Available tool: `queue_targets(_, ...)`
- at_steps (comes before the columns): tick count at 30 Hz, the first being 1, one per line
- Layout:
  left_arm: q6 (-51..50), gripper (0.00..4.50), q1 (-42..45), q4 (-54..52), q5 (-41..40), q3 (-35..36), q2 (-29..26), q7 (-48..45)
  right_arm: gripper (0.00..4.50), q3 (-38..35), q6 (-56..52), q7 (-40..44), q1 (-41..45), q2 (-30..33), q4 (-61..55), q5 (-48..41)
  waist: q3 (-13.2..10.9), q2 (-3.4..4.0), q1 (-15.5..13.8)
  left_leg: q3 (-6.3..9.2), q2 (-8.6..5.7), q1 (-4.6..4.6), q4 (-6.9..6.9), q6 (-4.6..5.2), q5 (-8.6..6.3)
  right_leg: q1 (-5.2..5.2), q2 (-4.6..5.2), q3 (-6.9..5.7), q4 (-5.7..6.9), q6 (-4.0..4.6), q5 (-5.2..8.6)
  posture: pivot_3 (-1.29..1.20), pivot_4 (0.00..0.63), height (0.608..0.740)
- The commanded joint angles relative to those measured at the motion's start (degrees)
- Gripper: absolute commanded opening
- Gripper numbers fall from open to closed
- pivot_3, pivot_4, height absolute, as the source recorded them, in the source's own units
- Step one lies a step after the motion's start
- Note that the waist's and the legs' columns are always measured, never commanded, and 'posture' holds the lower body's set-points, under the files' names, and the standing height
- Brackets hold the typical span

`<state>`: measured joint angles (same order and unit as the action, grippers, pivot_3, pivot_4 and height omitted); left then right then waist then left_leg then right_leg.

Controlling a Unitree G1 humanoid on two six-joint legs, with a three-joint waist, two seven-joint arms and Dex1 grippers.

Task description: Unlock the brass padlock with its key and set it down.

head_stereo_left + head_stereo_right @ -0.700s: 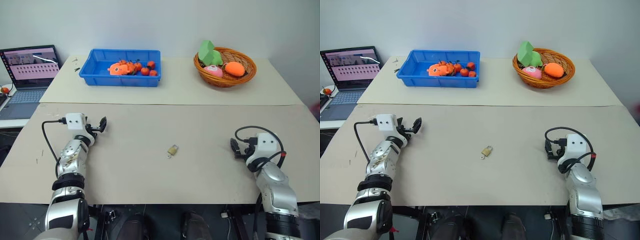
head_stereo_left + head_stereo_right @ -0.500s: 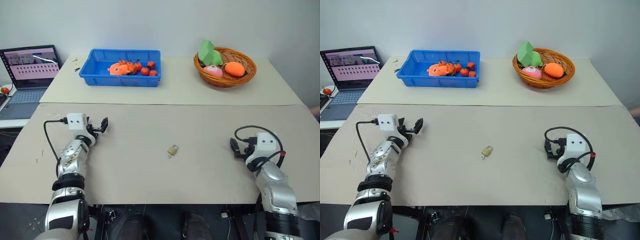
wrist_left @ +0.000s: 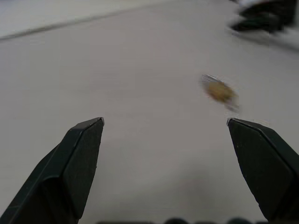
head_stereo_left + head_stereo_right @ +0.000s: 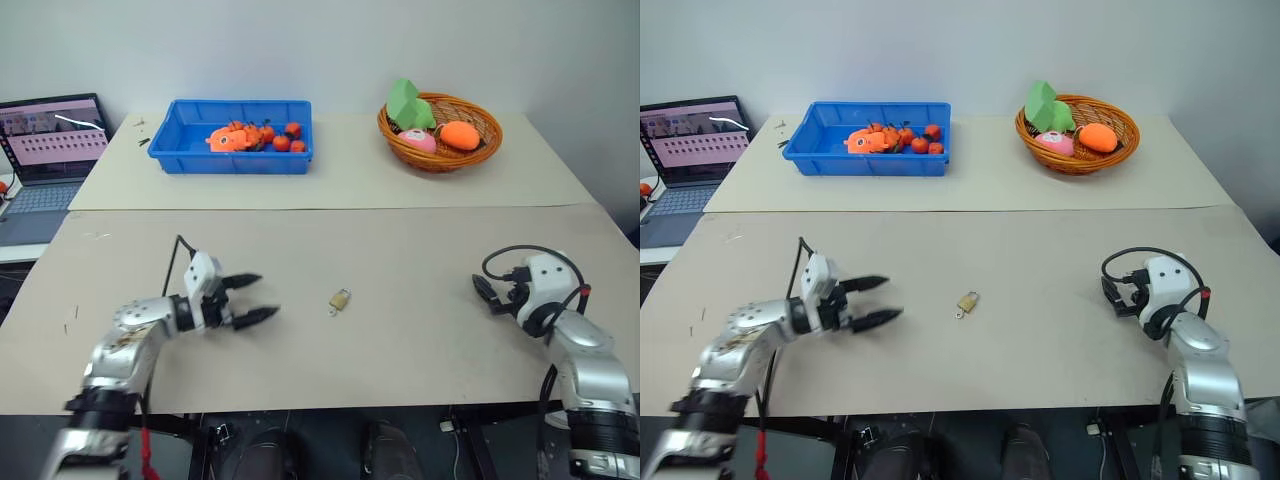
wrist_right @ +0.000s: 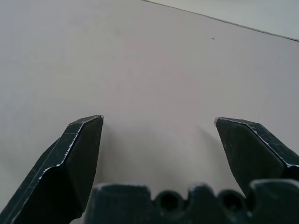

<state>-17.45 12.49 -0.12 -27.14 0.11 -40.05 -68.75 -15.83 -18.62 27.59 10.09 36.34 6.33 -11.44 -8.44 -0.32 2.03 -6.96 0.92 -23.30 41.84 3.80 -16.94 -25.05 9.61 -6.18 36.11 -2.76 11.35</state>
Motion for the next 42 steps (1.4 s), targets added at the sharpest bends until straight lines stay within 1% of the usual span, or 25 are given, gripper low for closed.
queue_targets(1,-2.18,4.50,1.40,-5.96,-2.65,-1.03,-2.06,-4.84,4.48,4.46,6.57,13.62,2.94,6.06,-1.53,-0.56,-0.04,0.07,-0.06,0.00,-0.01,0.06,0.03,0.01,0.00,0.05,0.01,0.02,0.02,0.00,0.00,0.00,0.150,0.692)
queue_targets(5,-3.53,4.50,3.88,-5.70,-2.36,-2.73,-2.07,-6.63,4.48,10.83,10.96,31.42,6.69,10.43,-5.31,-4.60,-0.04,0.07,-0.50,0.02,0.00,0.11,0.04,0.02,0.00,0.10,-0.01,0.04,0.01,-0.01,0.00,0.00,0.150,0.692)
queue_targets(8,-3.99,4.50,4.69,-5.47,-2.21,-3.67,-1.66,-6.92,4.48,19.17,12.52,42.07,11.26,12.13,-10.61,-3.99,-0.07,0.08,-0.33,0.00,0.00,0.06,0.05,0.03,0.00,0.04,-0.03,0.07,0.00,0.02,-0.03,0.00,0.150,0.692)
queue_targets(10,-4.37,4.50,4.41,-6.12,-2.26,-4.04,-1.94,-7.19,4.48,24.85,13.09,48.32,13.47,12.33,-14.57,-3.63,-0.07,0.08,-0.38,0.00,0.01,0.08,0.04,0.03,0.00,0.03,-0.04,0.09,0.00,0.03,-0.03,0.00,0.150,0.692)
queue_targets(13,-4.45,4.50,3.84,-5.93,-2.12,-3.62,-2.52,-7.25,4.48,30.13,15.26,53.54,16.39,11.09,-14.64,-2.24,-0.08,0.07,-1.07,0.05,0.03,0.02,0.04,0.04,-0.02,0.02,-0.07,0.01,-0.05,0.02,-0.02,0.00,0.150,0.692)
queue_targets(15,-2.53,4.50,3.08,-4.86,-0.77,-3.22,-3.09,-7.29,4.48,32.56,16.48,55.80,19.09,9.24,-11.61,-1.64,-0.10,0.05,-1.44,0.05,-0.01,-0.05,0.06,0.08,-0.05,0.03,-0.03,-0.03,-0.13,0.02,-0.02,0.00,0.150,0.692)
queue_targets(20,2.94,4.50,0.79,-2.66,2.06,-1.33,-3.66,-5.90,4.48,36.92,23.81,59.36,28.38,2.74,3.62,2.55,-0.14,0.00,-1.39,0.05,-0.02,-0.05,0.17,0.10,-0.06,0.05,0.00,-0.06,-0.11,0.01,-0.04,0.00,0.150,0.692)
queue_targets(22,3.04,4.50,-0.42,-2.84,2.19,-1.14,-4.16,-5.84,4.48,38.02,27.94,60.93,32.31,1.05,9.50,4.49,-0.16,0.02,-1.24,0.08,-0.01,-0.03,0.17,0.09,-0.06,0.05,0.00,-0.08,-0.08,0.02,-0.04,0.00,0.150,0.692)
queue_targets(27,3.38,4.50,-3.70,-5.09,2.75,-0.53,-5.10,-5.45,4.48,41.27,34.48,64.73,40.05,-2.53,19.47,6.24,-0.19,0.03,-1.09,0.05,-0.01,-0.13,0.13,0.07,-0.07,-0.05,-0.03,-0.12,-0.09,0.02,-0.03,0.00,0.150,0.692)
queue_targets(32,2.18,4.50,-6.68,-7.40,1.90,1.08,-6.85,-5.26,4.48,45.72,40.68,64.91,44.74,-6.59,30.06,7.64,-0.21,0.05,-0.67,0.04,0.00,-0.10,0.13,0.05,-0.07,-0.01,-0.03,-0.14,-0.07,0.02,-0.03,0.00,0.150,0.692)
queue_targets(36,0.86,4.50,-8.66,-9.50,0.90,2.42,-8.34,-4.80,4.48,48.39,42.76,64.91,48.32,-10.89,37.77,7.58,-0.23,0.10,-0.52,0.04,0.00,-0.11,0.13,0.03,-0.07,-0.05,-0.03,-0.14,-0.04,0.03,-0.02,0.00,0.150,0.692)
queue_targets(39,-1.32,4.50,-11.65,-12.90,-0.64,4.25,-9.48,-4.35,4.48,49.24,46.09,64.91,50.36,-14.02,44.20,9.69,-0.23,0.10,-0.15,0.05,0.01,-0.12,0.13,0.02,-0.07,-0.06,-0.03,-0.14,0.00,0.04,-0.02,0.00,0.150,0.692)
queue_targets(42,-2.62,4.50,-14.59,-15.59,-1.61,6.06,-10.56,-3.91,4.48,48.51,48.06,64.91,51.58,-16.83,49.13,11.21,-0.24,0.11,0.40,0.06,0.01,-0.12,0.07,0.00,-0.08,-0.05,-0.05,-0.14,0.05,0.04,-0.02,0.00,0.150,0.692)
